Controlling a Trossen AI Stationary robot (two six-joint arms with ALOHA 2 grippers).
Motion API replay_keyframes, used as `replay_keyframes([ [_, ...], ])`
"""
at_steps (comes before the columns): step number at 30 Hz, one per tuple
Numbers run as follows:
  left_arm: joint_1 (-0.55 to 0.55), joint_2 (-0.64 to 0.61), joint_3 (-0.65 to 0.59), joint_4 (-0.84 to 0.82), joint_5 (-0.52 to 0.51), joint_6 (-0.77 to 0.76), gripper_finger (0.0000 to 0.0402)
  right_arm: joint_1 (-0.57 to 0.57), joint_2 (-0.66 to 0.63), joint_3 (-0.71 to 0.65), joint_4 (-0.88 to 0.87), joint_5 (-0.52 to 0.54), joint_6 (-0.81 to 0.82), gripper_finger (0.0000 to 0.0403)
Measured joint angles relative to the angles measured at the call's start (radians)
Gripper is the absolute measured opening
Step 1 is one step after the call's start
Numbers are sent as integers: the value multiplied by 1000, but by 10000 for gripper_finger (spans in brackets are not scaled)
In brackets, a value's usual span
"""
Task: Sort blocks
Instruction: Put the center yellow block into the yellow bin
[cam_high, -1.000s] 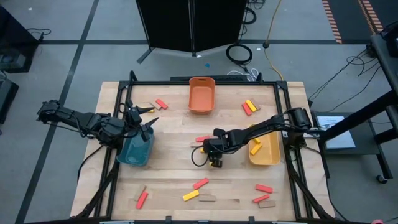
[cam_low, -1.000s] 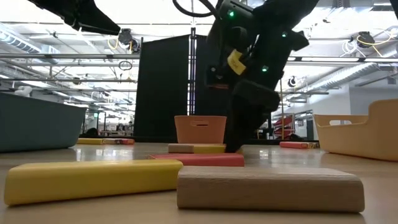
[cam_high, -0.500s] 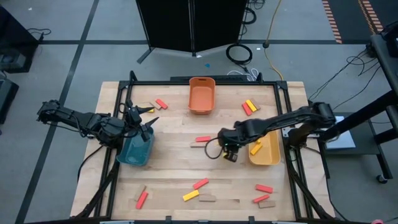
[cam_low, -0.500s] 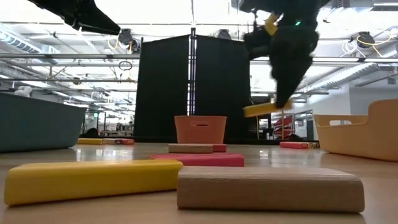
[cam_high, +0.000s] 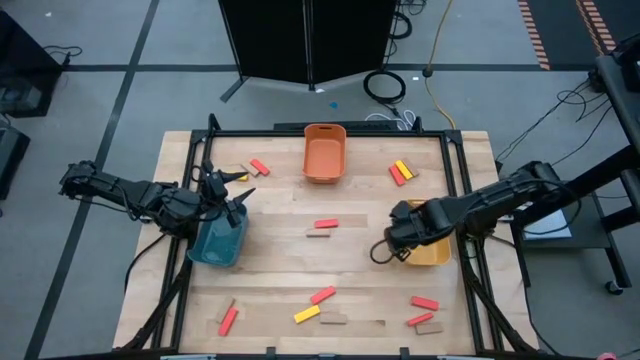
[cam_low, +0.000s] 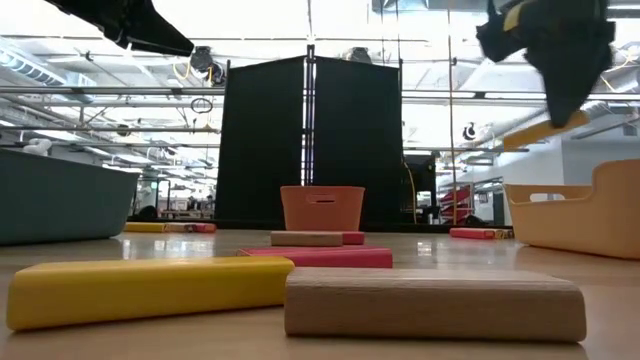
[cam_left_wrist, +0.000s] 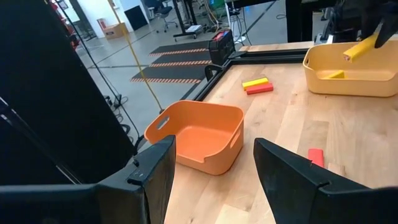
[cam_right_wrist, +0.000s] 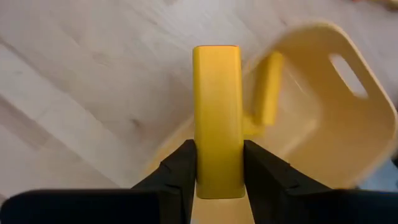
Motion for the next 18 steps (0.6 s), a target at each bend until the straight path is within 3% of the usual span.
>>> replay_keyframes([
  [9, 0, 0, 0, 10, 0, 0, 215, 54, 22, -1, -153, -55, 322, 95],
  [18, 0, 0, 0, 32, 1, 0, 215, 54, 23, -86, -152, -118, 373, 96],
])
